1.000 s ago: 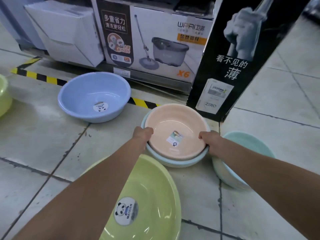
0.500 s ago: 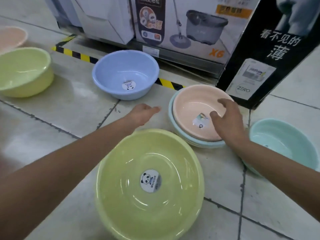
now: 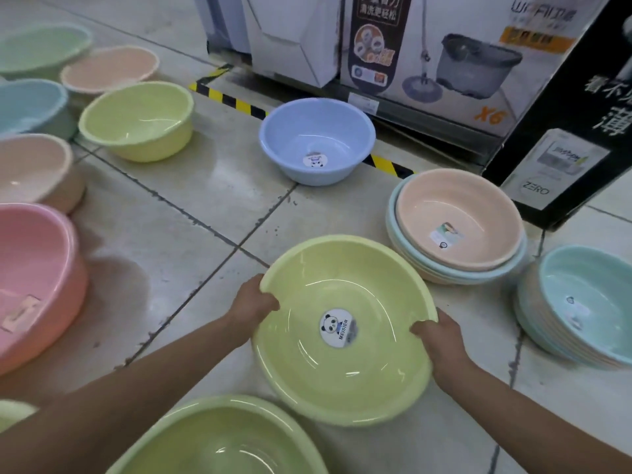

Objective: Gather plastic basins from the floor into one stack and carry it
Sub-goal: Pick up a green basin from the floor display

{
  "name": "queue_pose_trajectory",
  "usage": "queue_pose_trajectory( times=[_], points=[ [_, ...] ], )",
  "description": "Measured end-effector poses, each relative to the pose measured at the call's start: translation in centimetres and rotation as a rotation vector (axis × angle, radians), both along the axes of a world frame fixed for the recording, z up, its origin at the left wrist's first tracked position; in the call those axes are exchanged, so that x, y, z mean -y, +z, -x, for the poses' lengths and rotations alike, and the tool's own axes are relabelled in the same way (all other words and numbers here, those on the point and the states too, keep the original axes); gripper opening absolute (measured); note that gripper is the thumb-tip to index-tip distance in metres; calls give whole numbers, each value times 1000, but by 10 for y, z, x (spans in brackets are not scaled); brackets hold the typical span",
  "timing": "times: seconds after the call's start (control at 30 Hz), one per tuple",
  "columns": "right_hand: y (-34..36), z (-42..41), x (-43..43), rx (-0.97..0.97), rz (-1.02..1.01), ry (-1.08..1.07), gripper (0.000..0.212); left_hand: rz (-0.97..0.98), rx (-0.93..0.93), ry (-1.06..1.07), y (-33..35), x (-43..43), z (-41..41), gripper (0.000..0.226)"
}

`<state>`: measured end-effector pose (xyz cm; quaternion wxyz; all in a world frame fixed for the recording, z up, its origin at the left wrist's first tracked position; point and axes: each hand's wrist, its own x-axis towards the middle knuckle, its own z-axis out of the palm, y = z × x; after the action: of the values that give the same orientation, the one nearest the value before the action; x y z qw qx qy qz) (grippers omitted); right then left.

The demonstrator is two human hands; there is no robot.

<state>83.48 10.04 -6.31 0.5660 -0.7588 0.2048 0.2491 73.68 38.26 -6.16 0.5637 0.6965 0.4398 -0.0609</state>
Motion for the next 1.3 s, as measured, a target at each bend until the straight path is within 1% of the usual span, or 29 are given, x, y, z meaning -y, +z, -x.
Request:
queue_pose_trajectory(
  times=[0.03, 0.1, 0.17, 0.3, 0.4, 0.47, 0.53, 0.6, 0.63, 0.7, 0.77, 0.83, 0.93, 1.07, 1.17, 1.3],
  points=[
    [2, -1, -2, -17, -13, -6, 33, 64, 11, 18, 3, -2, 3, 45],
    [6, -1, -8, -47, -54, -20, 33, 129, 57, 48, 10, -10, 6, 45],
    [10, 1, -19, -90, -130, -26, 33, 146, 110, 92, 19, -22, 6, 44],
    [14, 2, -54, -147, -330, -22, 44, 150, 196, 246, 44, -47, -4, 38],
    [28, -24, -92, -68, -423, -21, 51, 122, 279, 304, 64, -75, -27, 37],
    [50, -53, -122, 41, -491, -1, 53, 87, 328, 353, 78, -97, -51, 37],
    [74, -92, -150, 155, -551, 24, 52, 94, 364, 414, 92, -118, -83, 36],
    [92, -137, -173, 220, -554, -15, 54, 137, 439, 430, 106, -132, -124, 36],
    [97, -162, -184, 227, -548, -51, 50, 142, 483, 413, 113, -137, -143, 36],
    [104, -201, -202, 235, -496, -96, 36, 104, 523, 384, 121, -144, -176, 43],
    [109, -233, -217, 238, -420, -131, 37, 50, 521, 375, 121, -148, -200, 47],
    [109, -252, -228, 240, -375, -152, 35, 7, 507, 341, 112, -150, -220, 48],
    [101, -259, -244, 226, -340, -155, 30, -58, 479, 286, 94, -150, -243, 54],
    [77, -275, -252, 216, -246, -129, 42, -163, 424, 309, 67, -151, -260, 53],
    [67, -285, -249, 216, -192, -35, 48, -230, 374, 322, 59, -153, -268, 48],
    [55, -290, -245, 165, -135, 43, 51, -215, 233, 283, 50, -154, -276, 50]
  ],
)
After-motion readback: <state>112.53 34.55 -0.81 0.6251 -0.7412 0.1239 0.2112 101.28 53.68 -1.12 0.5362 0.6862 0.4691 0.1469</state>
